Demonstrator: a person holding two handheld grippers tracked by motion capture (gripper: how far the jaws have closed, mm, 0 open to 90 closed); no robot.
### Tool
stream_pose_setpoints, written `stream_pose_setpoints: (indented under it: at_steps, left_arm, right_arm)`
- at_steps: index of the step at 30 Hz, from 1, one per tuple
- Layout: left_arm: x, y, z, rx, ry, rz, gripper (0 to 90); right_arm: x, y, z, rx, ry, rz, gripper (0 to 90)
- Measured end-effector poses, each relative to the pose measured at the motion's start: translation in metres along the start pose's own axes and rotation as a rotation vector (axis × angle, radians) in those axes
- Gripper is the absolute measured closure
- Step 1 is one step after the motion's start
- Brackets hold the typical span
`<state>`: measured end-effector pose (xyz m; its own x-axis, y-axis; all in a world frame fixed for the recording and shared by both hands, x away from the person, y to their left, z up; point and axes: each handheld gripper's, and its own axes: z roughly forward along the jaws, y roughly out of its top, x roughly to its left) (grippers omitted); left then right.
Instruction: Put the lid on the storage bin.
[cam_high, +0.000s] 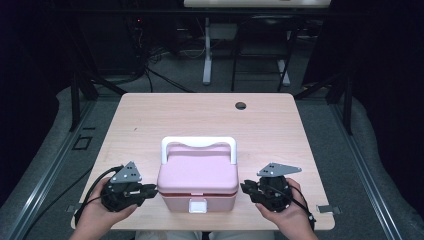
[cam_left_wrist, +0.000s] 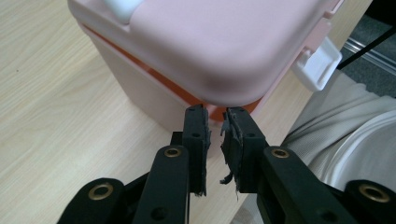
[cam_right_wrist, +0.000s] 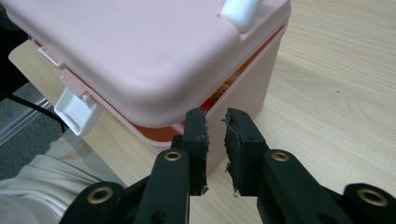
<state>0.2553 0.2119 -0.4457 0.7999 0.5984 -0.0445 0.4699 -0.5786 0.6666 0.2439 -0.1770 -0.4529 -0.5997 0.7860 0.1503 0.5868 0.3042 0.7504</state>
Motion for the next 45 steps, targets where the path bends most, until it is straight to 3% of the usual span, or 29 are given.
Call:
stream_pose_setpoints:
  at_steps: [8,15,29,45]
  left_arm:
    - [0.007,-0.005,-0.004,-0.025,0.006,-0.033,76.4]
    - [0.015,-0.004,-0.002,-0.055,0.017,-0.058,69.4]
    - [0.044,-0.008,0.003,-0.083,0.087,-0.138,58.5]
    - [0.054,-0.022,0.012,-0.103,0.125,-0.176,51.4]
  right_arm:
    - [-0.003,-0.001,0.001,-0.003,-0.008,0.006,78.3]
    - [-0.006,-0.002,0.003,0.003,-0.031,0.006,77.5]
    - [-0.019,-0.007,0.008,-0.005,-0.069,0.03,76.0]
    - [-0.035,-0.014,0.013,-0.009,-0.108,0.063,73.7]
